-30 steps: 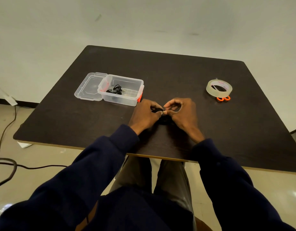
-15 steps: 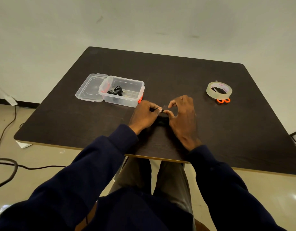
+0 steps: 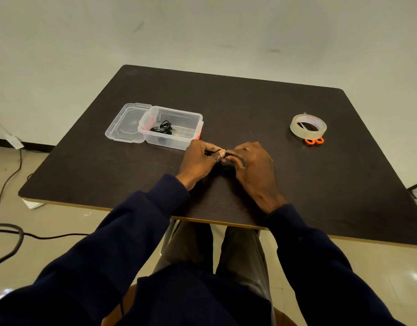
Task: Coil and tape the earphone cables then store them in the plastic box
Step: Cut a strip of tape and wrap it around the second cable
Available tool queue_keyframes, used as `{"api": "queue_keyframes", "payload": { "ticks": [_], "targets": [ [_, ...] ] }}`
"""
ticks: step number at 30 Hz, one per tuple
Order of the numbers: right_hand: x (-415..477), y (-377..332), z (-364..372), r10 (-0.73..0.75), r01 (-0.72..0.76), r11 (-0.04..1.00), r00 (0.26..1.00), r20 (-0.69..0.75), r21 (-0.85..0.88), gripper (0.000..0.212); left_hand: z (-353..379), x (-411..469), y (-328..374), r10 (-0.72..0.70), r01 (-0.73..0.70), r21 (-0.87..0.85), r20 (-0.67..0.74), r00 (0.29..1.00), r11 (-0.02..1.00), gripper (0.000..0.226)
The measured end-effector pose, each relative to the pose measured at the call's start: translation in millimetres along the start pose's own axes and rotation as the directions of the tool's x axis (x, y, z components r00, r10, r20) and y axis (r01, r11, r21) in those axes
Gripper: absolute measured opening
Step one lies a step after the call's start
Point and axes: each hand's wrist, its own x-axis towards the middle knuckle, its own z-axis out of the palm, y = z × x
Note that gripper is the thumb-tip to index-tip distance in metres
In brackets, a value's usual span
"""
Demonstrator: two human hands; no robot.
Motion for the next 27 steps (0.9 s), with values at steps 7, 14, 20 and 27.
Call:
{"api": "queue_keyframes", "payload": {
  "ticks": [7, 14, 20, 27],
  "targets": [
    [6.4, 1.1, -5.4, -0.029, 0.03, 0.999, 0.998, 0.058, -0.019, 0.019, -8.4, -3.4, -1.2, 0.13, -0.131, 0.099, 0.015, 0.991, 0.986, 0.016],
    [11.5, 0.5, -6.2, -0.052, 0.056, 0.998, 0.991, 0.125, -0.026, 0.018, -13.4, -7.3, -2.5, 0.179, -0.175, 0.12, -0.026, 0.983, 0.977, 0.015],
    [16.4, -0.8, -12.7, -0.063, 0.075, 0.996, 0.971, 0.23, -0.045, 0.019, -15.3, -7.5, -1.5, 0.225, -0.221, 0.122, -0.02, 0.974, 0.968, 0.016],
    [20.6, -2.4, -22.2, 0.098, -0.148, 0.946, 0.979, 0.181, 0.288, 0.015, -17.4, -6.2, 0.4, 0.192, -0.189, 0.068, -0.033, 0.981, 0.98, 0.014]
  ]
}}
